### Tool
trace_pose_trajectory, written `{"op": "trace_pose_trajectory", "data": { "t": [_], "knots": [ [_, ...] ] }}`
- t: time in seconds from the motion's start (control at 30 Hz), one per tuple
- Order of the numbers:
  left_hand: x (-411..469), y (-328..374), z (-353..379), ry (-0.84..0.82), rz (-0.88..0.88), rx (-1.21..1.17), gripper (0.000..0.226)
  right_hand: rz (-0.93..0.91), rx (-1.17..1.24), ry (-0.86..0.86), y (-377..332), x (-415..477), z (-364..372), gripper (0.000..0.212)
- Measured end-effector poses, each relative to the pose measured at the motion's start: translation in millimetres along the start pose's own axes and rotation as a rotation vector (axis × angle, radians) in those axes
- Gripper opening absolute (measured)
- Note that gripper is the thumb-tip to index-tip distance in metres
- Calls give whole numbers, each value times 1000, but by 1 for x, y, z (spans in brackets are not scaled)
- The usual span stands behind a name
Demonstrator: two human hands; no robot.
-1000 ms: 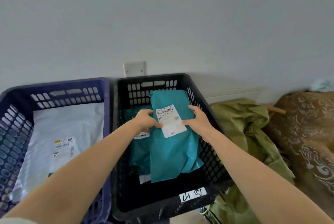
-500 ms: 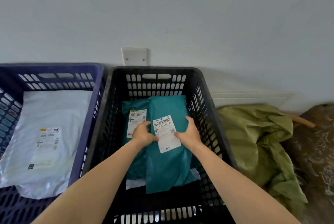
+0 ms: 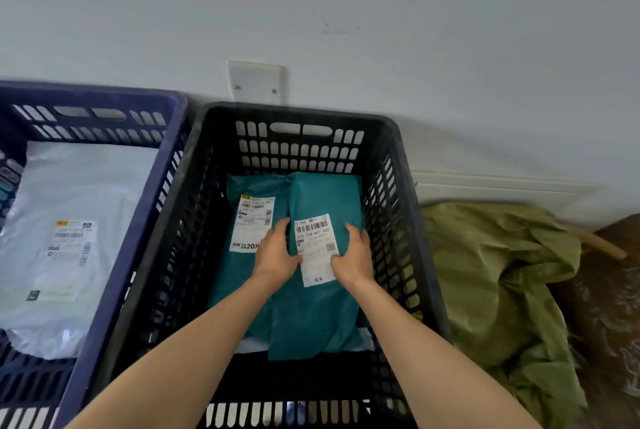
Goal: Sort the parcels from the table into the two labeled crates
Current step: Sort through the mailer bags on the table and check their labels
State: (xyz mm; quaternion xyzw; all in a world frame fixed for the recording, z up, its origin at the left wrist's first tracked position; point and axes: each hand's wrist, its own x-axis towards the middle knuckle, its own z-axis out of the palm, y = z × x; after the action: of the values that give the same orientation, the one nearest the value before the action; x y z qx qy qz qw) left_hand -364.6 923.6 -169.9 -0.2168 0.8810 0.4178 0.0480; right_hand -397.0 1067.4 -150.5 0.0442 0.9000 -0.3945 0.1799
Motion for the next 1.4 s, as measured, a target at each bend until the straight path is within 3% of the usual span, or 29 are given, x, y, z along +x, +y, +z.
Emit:
{"op": "trace_pose_trajectory", "data": {
  "t": [0.1,0.2,0.27,0.4,0.73,0.9,1.13,1.4],
  "knots": [
    [-6,-7,0,76,222,365,69,-39,-160,-11,1,2,5,68],
    [-9,-14,3,29,378,685,57,-188,-460,56,7,0,12,65],
    [-10,-20,7,-35,359,754,57,-243,-591,62,14,0,16,63],
    [-9,-29,13,-95,329,773,59,-188,-672,30,18,7,21,64],
    [-1,-31,20,-180,281,753,59,-133,-523,24,25,16,31,63],
    [-7,-26,11,-204,279,697,60,-86,-388,125,12,17,32,63],
    [-17,-16,-25,-128,250,746,58,-104,-256,154,-8,16,31,61],
    [-28,29,-90,58,383,727,53,-281,-22,11,-53,12,18,55]
  ]
}}
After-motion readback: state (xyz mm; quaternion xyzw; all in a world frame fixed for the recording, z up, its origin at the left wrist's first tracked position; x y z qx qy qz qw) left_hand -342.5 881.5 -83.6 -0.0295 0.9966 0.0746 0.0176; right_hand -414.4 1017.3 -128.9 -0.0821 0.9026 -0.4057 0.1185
